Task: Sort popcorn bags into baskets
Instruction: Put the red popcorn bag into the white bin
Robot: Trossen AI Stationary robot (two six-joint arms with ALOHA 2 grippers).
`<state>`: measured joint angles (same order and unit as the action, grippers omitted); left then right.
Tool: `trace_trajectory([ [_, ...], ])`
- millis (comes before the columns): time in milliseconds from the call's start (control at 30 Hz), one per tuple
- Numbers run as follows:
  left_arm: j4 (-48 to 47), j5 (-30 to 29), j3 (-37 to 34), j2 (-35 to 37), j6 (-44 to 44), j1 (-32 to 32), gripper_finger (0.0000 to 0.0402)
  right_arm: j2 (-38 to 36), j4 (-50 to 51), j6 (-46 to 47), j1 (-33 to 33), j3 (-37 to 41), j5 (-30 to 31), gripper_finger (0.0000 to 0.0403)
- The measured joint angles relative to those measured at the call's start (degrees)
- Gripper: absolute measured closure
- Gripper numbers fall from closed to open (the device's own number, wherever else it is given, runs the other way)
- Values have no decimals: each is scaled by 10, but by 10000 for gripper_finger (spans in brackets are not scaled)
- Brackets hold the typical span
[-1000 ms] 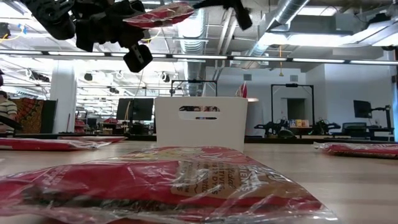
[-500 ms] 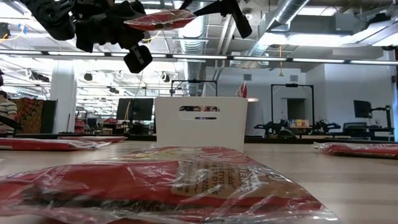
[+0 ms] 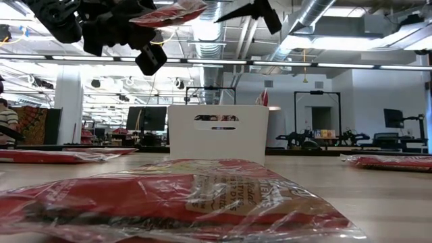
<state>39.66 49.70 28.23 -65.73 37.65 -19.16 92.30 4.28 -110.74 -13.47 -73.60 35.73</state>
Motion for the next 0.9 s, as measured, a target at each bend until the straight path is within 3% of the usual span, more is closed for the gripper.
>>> trace_trajectory([
  [367,9,-10,0,0,19,0,395,8,-54,-64,0,0,-44,176],
  [900,10,-10,0,0,21,0,395,8,-41,-64,33,0,-101,311],
])
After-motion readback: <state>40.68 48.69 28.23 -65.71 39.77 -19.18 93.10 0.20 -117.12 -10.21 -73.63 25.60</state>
